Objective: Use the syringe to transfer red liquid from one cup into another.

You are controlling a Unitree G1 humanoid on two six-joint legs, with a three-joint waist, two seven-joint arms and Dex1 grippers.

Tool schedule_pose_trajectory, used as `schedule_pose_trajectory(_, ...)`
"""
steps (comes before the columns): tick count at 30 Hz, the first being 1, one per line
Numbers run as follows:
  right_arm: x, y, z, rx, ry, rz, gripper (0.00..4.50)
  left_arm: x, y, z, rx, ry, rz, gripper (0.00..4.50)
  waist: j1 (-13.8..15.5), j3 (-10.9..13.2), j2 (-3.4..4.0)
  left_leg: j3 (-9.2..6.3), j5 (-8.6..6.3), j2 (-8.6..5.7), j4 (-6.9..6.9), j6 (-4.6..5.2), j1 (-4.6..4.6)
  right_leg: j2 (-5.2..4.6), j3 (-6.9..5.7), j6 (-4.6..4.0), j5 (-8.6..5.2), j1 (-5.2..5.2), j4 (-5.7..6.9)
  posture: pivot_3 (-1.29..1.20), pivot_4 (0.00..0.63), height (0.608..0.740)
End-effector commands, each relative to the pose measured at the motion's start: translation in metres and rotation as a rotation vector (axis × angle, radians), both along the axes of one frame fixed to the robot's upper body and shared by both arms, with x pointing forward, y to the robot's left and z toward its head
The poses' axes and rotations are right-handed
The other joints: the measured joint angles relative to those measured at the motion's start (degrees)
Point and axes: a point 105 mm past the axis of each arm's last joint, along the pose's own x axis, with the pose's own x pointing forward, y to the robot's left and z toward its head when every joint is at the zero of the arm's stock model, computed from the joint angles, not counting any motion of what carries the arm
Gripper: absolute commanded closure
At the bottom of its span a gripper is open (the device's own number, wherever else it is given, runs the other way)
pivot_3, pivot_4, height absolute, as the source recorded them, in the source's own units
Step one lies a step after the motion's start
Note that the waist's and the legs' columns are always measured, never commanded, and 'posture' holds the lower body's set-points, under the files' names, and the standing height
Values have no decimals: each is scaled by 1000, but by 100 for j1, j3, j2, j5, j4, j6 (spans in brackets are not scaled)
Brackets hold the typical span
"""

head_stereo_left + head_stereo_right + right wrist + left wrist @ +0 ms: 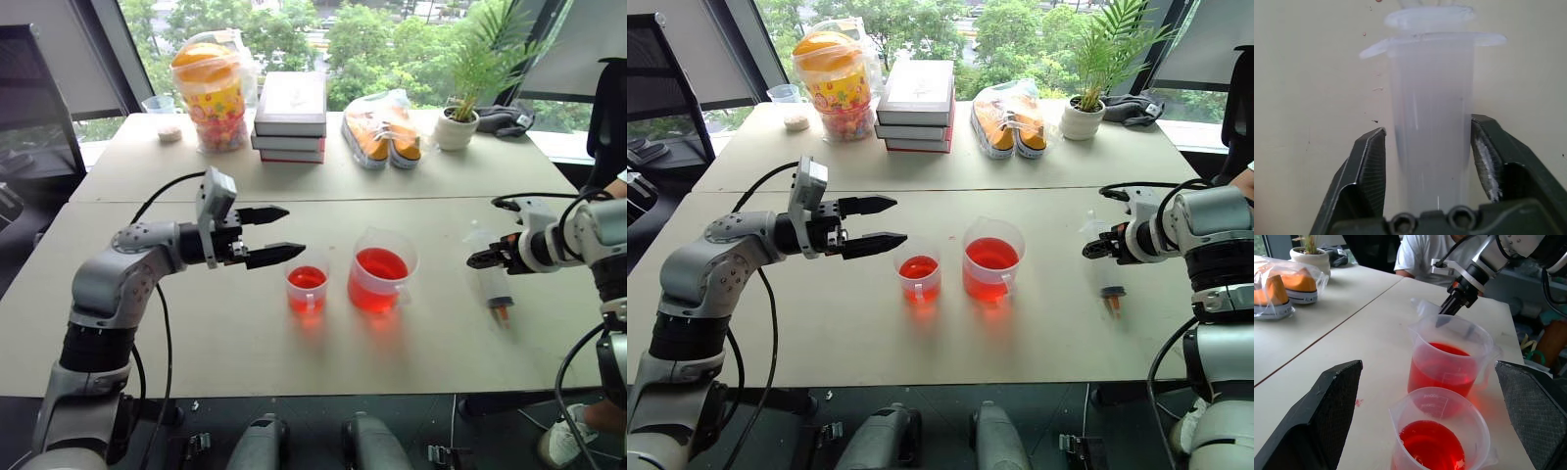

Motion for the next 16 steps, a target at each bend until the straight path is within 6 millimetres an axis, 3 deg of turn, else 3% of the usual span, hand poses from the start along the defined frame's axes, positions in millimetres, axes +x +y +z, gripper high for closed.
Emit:
schedule_pose_trajectory(1, 1, -4, 32, -14, -99, 20, 94, -7, -1, 12, -6, -35, -24, 0, 7, 0, 0, -2, 0, 1, 0, 0, 0, 1, 0, 0, 0, 0, 0, 0, 150, 740)
schedule_pose_trajectory(6, -14, 8, 79, -72, -284, 190, 94, -8, 3, 15, 6, -39, -20, 0, 23, 1, 2, -5, -2, 0, -1, 2, -2, 0, -5, 1, -1, -1, -4, 0, 150, 740)
schedule_pose_trajectory(8, -28, 21, 98, -79, -361, 304, 94, -8, 6, 17, 9, -41, -17, 0, 24, 1, 2, -5, -3, 1, -2, 3, -2, 0, -6, 1, -1, 0, -4, 0, 150, 740)
schedule_pose_trajectory(10, -58, 50, 120, -71, -487, 515, 94, -10, 10, 19, 24, -45, -11, 0, 21, 1, 2, -6, -3, 2, -2, 4, -2, 1, -7, 1, -1, 0, -5, 0, 150, 740)
schedule_pose_trajectory(12, -83, 66, 125, -100, -540, 646, 94, -10, 13, 20, 38, -47, -5, 0, 24, 1, 2, -6, -4, 4, -2, 4, 0, 3, -9, 2, -1, 2, -3, 0, 150, 740)
schedule_pose_trajectory(16, -105, 65, 107, -163, -502, 662, 94, -9, 17, 21, 56, -42, 2, 0, 20, 1, 1, -7, -4, 5, 7, 5, 8, 4, -12, 3, -1, 18, -4, 0, 150, 740)
